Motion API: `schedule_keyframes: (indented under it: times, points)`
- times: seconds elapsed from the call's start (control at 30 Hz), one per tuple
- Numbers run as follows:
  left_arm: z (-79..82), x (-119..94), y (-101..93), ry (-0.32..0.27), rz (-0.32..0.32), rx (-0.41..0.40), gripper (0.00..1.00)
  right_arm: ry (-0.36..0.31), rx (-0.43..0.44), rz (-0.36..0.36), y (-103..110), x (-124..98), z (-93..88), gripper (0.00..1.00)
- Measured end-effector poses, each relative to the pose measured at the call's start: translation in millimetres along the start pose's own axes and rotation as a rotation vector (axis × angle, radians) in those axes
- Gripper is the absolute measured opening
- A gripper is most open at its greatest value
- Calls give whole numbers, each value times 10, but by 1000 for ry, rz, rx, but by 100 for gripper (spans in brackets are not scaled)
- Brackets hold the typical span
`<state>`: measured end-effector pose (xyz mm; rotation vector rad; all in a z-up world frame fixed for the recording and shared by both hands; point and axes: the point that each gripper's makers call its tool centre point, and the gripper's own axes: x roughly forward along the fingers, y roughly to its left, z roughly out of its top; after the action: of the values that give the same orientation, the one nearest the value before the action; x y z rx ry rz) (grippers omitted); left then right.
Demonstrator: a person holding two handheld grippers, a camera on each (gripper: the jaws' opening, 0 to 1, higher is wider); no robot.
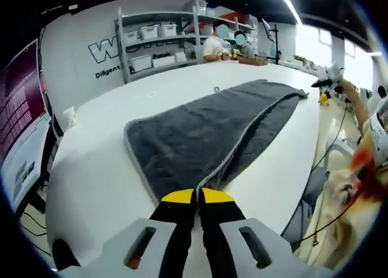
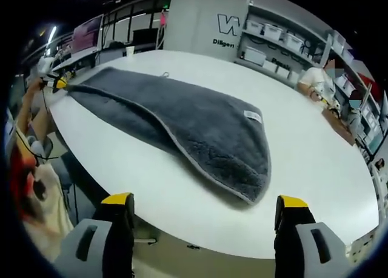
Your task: Open the folded towel by lifting each exposed corner and separating the folded layers until the towel lies flat within the target outline without major curled edges
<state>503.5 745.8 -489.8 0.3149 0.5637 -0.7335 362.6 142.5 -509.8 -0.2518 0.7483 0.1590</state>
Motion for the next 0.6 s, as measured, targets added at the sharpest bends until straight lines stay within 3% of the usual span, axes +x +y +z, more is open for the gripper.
schedule_keyframes:
  times: [0.33,0.6]
  points:
    - [-292,56,-155,115,-66,9,2,11,-3,5,13,17,-21,96]
    - [-393,95,-182,160,-78,12,5,14,-4,9,17,27,-32,96]
